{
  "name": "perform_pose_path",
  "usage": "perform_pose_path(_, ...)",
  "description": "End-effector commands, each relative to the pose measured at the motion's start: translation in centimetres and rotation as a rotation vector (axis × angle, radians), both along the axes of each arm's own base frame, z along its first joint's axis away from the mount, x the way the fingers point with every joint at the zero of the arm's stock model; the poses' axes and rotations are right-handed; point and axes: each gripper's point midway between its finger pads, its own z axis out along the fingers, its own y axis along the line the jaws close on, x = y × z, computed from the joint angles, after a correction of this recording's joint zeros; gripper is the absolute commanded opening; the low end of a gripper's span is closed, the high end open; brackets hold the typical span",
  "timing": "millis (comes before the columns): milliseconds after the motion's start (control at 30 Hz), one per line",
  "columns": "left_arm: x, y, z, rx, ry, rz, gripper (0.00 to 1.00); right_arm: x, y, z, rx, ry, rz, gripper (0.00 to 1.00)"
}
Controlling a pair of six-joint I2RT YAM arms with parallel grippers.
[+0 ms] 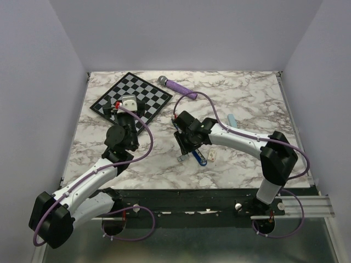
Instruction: Load the staples into the stapler
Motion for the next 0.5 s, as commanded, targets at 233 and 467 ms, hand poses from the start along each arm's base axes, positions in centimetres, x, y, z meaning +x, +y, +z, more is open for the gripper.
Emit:
perform_pose_path(233, -1.0, 1.8, 1.7, -0.054, -0.071, 0.041, 0.99, -0.3, 1.8, -2.6, -0.038, 0.045, 0.01, 0.4)
perform_pose_path(467, -1.0, 1.8, 1.7, -0.052, -0.072, 0.038, 0.99, -0.3, 2.2, -3.4, -0.035, 0.061, 0.01, 0.39)
